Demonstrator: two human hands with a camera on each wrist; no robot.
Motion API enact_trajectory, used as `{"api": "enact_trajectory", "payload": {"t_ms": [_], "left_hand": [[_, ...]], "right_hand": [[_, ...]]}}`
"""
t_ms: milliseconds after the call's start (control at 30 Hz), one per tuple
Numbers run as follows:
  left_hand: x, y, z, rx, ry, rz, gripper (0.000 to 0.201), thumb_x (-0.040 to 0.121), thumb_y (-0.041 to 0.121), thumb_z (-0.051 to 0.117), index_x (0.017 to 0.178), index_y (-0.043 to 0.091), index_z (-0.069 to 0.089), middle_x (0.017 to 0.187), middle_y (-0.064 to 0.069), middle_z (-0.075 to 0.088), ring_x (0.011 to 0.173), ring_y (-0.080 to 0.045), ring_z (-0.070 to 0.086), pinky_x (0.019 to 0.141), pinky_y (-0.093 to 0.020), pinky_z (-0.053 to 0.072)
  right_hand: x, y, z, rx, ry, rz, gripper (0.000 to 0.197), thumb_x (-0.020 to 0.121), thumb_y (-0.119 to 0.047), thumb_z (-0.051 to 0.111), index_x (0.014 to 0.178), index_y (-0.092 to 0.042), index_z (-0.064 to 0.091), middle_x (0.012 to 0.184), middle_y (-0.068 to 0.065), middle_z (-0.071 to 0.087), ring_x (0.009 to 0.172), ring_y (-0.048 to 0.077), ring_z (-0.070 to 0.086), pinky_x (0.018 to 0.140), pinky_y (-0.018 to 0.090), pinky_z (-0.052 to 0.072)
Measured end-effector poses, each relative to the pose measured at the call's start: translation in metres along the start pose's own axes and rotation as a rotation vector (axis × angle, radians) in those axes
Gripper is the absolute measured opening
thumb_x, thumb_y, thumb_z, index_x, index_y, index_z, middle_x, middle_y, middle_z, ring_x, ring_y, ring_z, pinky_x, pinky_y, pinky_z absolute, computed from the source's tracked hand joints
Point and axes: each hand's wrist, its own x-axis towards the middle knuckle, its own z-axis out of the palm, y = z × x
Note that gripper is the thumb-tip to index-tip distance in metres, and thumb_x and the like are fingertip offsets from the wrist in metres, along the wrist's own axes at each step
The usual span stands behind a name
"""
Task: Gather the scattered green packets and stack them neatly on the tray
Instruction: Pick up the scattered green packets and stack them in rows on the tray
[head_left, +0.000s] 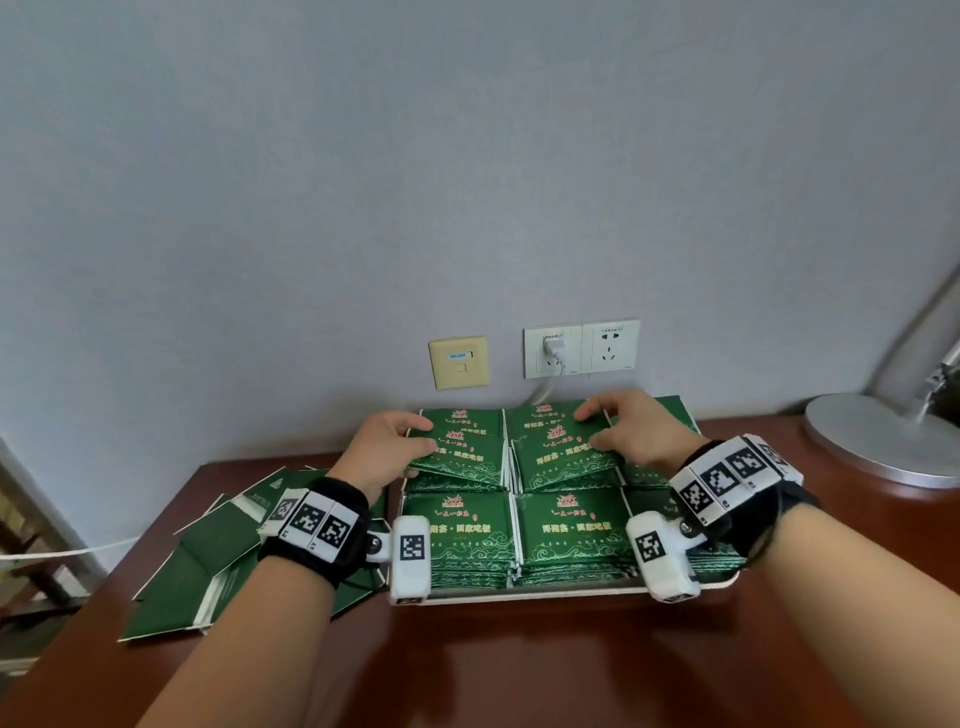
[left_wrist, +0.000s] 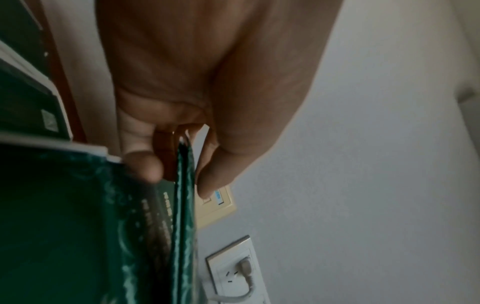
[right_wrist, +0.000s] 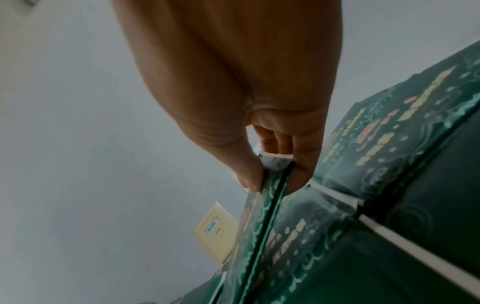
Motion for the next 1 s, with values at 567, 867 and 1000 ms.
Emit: {"api": "enact_trajectory", "payload": {"t_ms": [567, 867, 1000], "left_hand": [[0.064, 0.002, -0.008, -0.034, -0.042, 0.006, 0.042, 0.086, -0.013, 0.064, 0.123, 0.005, 0.058, 0.12, -0.011, 0.06, 0.103, -0.028, 0.066, 0.078, -0.032, 0.061], [0.069, 0.001, -0.002, 0.2, -0.033, 0.073, 0.044, 0.084, 0.008, 0.075, 0.125, 0.014, 0.061, 0.119, -0.005, 0.062, 0.106, -0.022, 0.063, 0.099, -0.038, 0.049], [0.059, 0.007, -0.008, 0.239, -0.043, 0.083, 0.034, 0.087, 0.011, 0.071, 0.12, 0.016, 0.064, 0.114, -0.006, 0.063, 0.101, -0.021, 0.063, 0.086, -0.029, 0.049]], "right_hand": [[0.069, -0.002, 0.005, -0.099, 0.064, 0.033, 0.037, 0.073, 0.002, 0.075, 0.088, -0.031, 0.066, 0.103, -0.001, 0.065, 0.092, 0.019, 0.064, 0.09, 0.035, 0.054], [0.072, 0.0, 0.002, -0.188, 0.068, 0.051, 0.035, 0.079, -0.002, 0.074, 0.112, -0.013, 0.069, 0.109, 0.004, 0.062, 0.102, 0.019, 0.059, 0.086, 0.026, 0.046], [0.067, -0.006, -0.001, -0.184, 0.063, 0.052, 0.035, 0.078, 0.003, 0.073, 0.111, -0.009, 0.069, 0.111, 0.008, 0.063, 0.095, 0.019, 0.057, 0.085, 0.029, 0.049]]}}
